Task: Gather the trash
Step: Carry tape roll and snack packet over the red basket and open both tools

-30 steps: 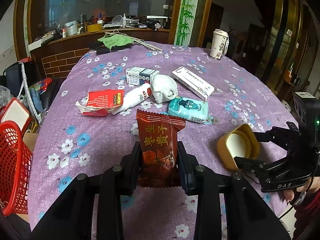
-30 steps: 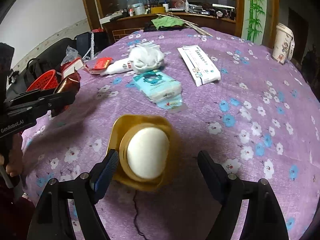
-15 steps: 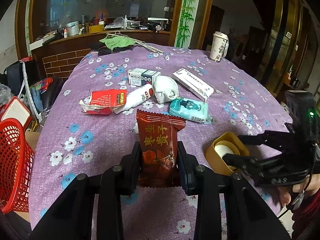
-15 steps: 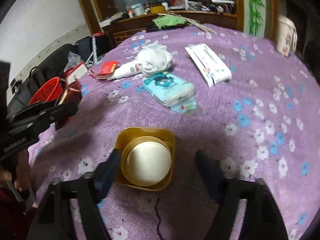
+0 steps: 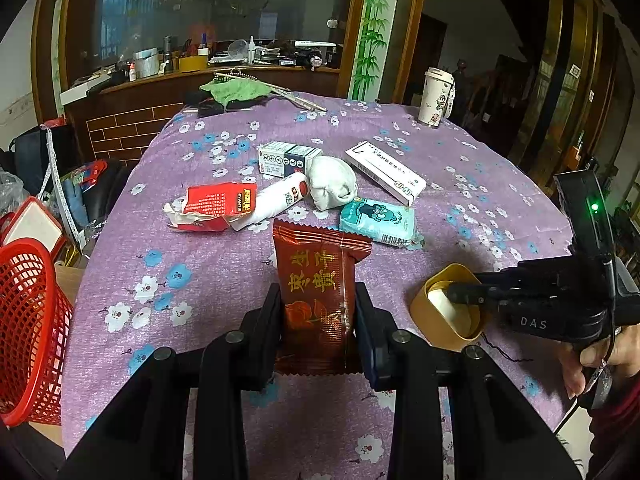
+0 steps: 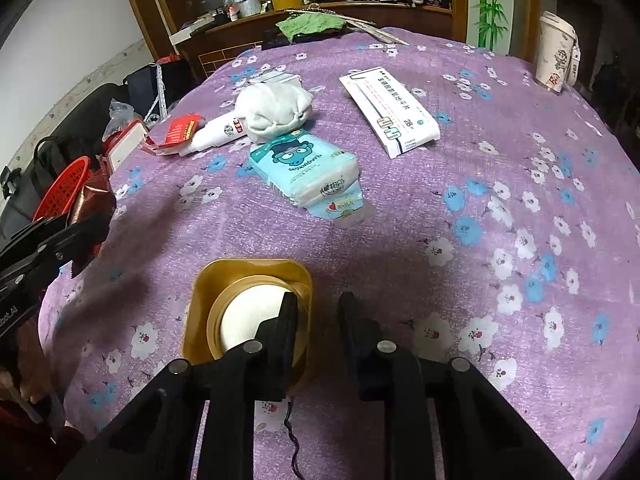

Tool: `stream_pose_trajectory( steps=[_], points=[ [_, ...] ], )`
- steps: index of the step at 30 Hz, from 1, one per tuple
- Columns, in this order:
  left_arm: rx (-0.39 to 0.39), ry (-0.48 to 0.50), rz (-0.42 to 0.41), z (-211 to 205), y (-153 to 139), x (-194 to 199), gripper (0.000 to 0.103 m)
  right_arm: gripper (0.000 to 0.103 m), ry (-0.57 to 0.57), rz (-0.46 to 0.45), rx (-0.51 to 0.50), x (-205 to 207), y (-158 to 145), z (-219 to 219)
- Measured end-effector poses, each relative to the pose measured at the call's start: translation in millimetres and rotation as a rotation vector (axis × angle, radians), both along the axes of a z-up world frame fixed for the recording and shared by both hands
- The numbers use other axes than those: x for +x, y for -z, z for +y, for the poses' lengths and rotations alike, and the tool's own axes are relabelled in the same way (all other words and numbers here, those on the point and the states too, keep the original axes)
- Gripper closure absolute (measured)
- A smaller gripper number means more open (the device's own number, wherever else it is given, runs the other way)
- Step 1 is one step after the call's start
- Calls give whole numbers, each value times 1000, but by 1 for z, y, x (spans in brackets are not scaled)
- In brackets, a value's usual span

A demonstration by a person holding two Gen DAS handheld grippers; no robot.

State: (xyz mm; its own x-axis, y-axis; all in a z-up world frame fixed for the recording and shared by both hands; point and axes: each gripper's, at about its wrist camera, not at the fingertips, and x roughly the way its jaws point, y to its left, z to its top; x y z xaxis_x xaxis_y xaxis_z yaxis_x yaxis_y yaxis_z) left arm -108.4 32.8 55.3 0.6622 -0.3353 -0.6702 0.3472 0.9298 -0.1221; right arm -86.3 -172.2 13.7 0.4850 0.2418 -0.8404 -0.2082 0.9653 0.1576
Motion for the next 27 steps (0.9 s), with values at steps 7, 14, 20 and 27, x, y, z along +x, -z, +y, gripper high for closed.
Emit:
stream_pose_trajectory(
  steps=[7,14,20,27],
  points=[
    [-7,-3,-7,4,-4,-3,71,80,5,-3,-40,-3,-1,4],
    [-9,-5,-12,6,-5,-4,71,95,-4,-46,-37,-9,-7,5],
    [-15,-9,-31,8,-13,-5,71,95,11,-138,19,-16,-39,6],
    [-19,-44,-66,22,-28,-7,71,95,-43,-173,42,-9,-64,29]
  ],
)
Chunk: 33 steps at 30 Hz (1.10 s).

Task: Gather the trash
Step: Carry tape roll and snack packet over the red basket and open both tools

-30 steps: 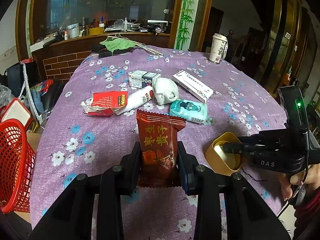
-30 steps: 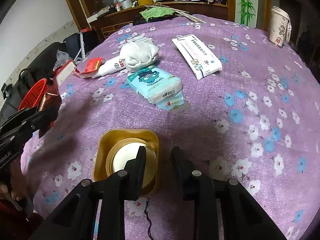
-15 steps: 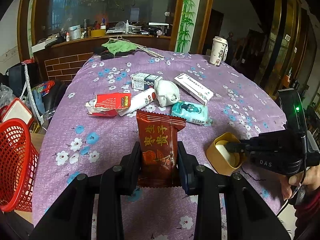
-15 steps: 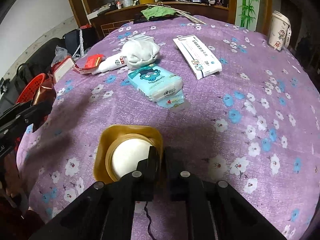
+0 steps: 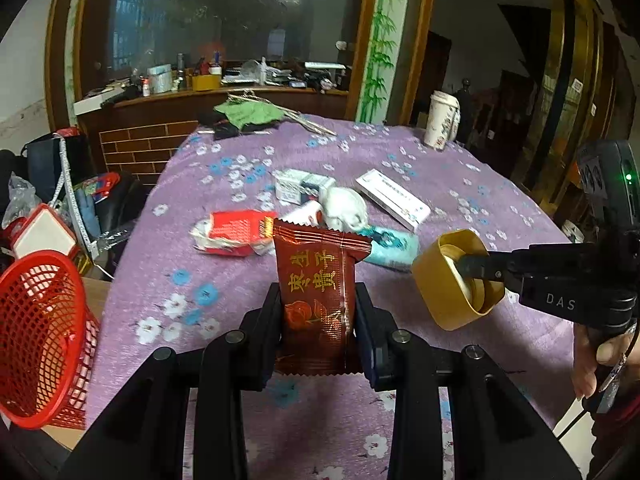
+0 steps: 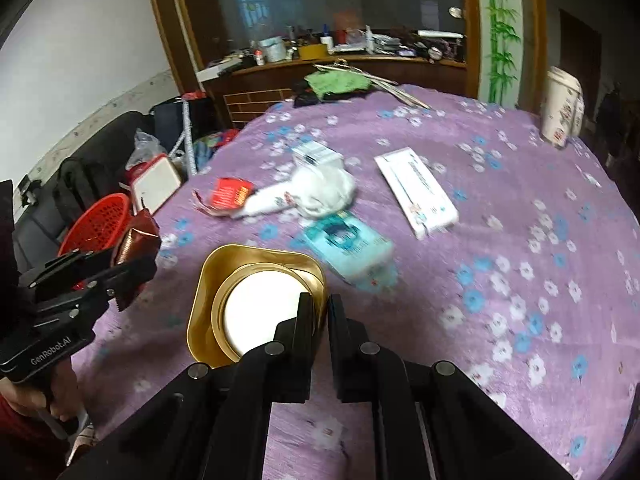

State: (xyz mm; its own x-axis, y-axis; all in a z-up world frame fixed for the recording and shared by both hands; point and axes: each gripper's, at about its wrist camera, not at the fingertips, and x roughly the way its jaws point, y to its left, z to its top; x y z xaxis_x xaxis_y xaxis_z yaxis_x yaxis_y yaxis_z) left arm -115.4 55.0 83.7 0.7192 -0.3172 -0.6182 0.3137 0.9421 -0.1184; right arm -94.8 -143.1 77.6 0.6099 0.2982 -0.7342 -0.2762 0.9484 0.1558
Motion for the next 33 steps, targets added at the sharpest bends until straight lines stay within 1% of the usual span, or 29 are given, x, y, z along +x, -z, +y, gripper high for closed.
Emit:
stream_pose_trajectory(
  steps=[6,10,17,22,26,30,33],
  points=[
    [-14,-65,-46,33,-20,-4,71,95,-69,-38,14,10,-22,34],
    [-11,-122,-74,63,-31,-8,71,95,-137,-55,14,18,-35,71],
    [-10,-267,-104,139,-44,-15,70,95,-247,-58,27,35,-48,140],
    [1,-371,-87,196,-36,-16,70,95,-344,-53,32,46,-51,202],
    [-12,-441,-51,236,-23,-15,70,95,-430,-46,21,50,-49,259],
    [-21,-468,-20,260,-8,-14,70,95,-479,-31,3,57,-39,305],
    [-22,-484,-14,269,-1,-14,70,94,-488,-18,-17,63,-27,330]
  ],
)
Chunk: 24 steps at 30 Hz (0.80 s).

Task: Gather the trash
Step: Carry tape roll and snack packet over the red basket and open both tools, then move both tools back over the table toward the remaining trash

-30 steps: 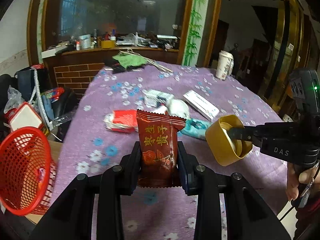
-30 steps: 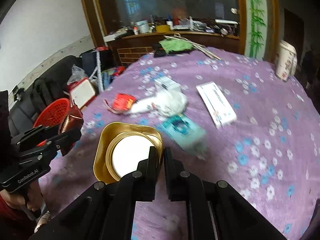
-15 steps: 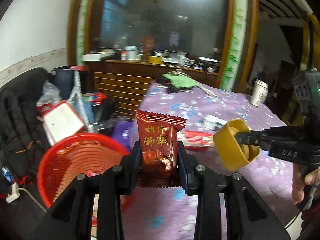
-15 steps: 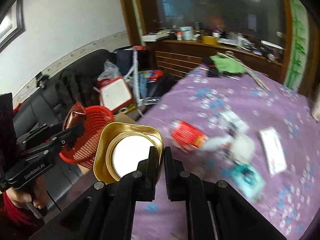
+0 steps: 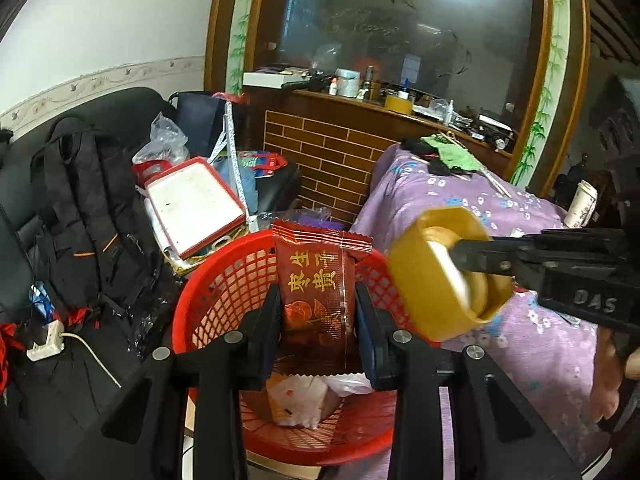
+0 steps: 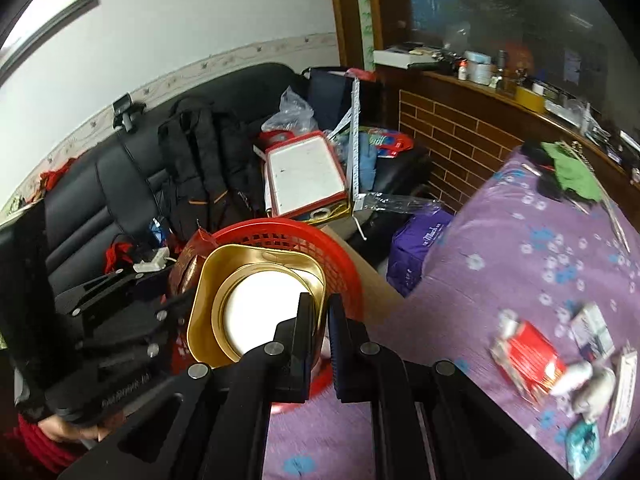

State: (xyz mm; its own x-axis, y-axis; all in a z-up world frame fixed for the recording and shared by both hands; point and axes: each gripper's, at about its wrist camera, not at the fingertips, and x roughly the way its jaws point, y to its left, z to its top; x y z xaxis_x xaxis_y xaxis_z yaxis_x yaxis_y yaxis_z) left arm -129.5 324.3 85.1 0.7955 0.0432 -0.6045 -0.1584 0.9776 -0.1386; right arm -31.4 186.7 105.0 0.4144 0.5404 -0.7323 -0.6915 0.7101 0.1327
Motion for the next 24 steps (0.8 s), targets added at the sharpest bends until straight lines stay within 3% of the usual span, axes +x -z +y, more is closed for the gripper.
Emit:
stream_pose_trajectory(
  steps=[1,3,5,11,15,24],
  points=[
    [-2,-7,2,1,2,3,65,94,1,3,-2,3,2,4],
    [-15,-24,1,7,4,4,45,91,13,-7,-10,8,6,14],
    [-14,-35,-14,10,2,2,32,79,6,-15,-2,9,6,18],
    [-26,-31,-32,6,-6,0,32,74,23,-17,66,4,-7,-8],
    [-34,-6,-42,-8,-11,-1,31,63,59,-13,89,-3,-10,-46],
    [-9,153,-38,-90,-21,0,30,57,180,5,87,-30,1,-148]
  ],
)
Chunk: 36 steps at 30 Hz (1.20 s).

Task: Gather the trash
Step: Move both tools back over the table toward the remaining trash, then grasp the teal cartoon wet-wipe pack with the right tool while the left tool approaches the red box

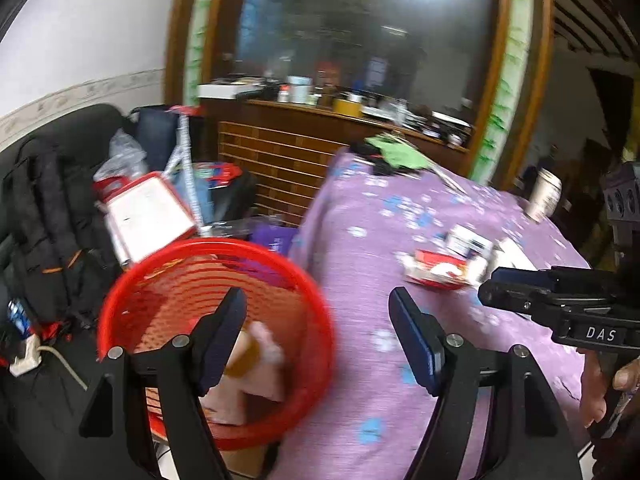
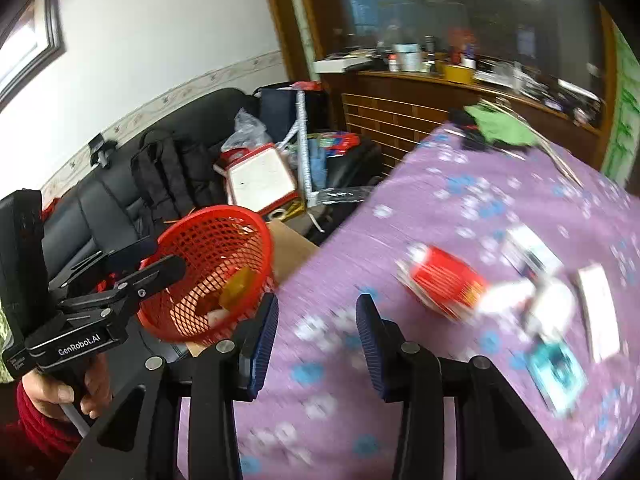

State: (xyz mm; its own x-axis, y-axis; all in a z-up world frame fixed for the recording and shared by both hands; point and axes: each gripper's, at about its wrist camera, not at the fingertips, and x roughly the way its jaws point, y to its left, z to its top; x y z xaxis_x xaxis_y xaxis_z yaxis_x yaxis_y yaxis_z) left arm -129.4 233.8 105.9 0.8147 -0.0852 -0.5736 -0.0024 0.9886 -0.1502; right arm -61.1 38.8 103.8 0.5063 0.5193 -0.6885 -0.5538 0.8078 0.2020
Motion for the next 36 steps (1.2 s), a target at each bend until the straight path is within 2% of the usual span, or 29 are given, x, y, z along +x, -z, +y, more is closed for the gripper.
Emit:
stream_pose_trajectory(
  steps=[2,4,9,13,17,22,24,28,31,35,36],
  points=[
    [7,43,6,-22,1,1,30,56,46,-9,-2,-7,1,-24],
    [23,82,13,-45,3,1,30,50,93,-21,9,-15,0,-50],
    [59,184,24,-102,5,0,30,45,223,-21,41,-28,4,-122],
    [95,251,27,-138,4,-3,30,40,266,-5,31,-28,12,-161],
    [110,306,32,-161,5,-7,27,38,257,32,-19,-10,24,-188],
    [103,326,66,-169,11,1,27,33,210,80,-56,23,39,-193],
    [103,321,87,-166,14,6,27,27,183,79,-89,40,46,-185],
    [92,317,114,-155,14,19,27,23,140,82,-185,67,66,-173],
    [80,313,140,-148,14,33,26,23,96,86,-230,76,79,-166],
    [113,283,155,-144,19,52,26,23,73,79,-284,73,91,-159],
    [129,278,154,-146,22,57,26,29,62,60,-297,69,92,-157]
  ],
)
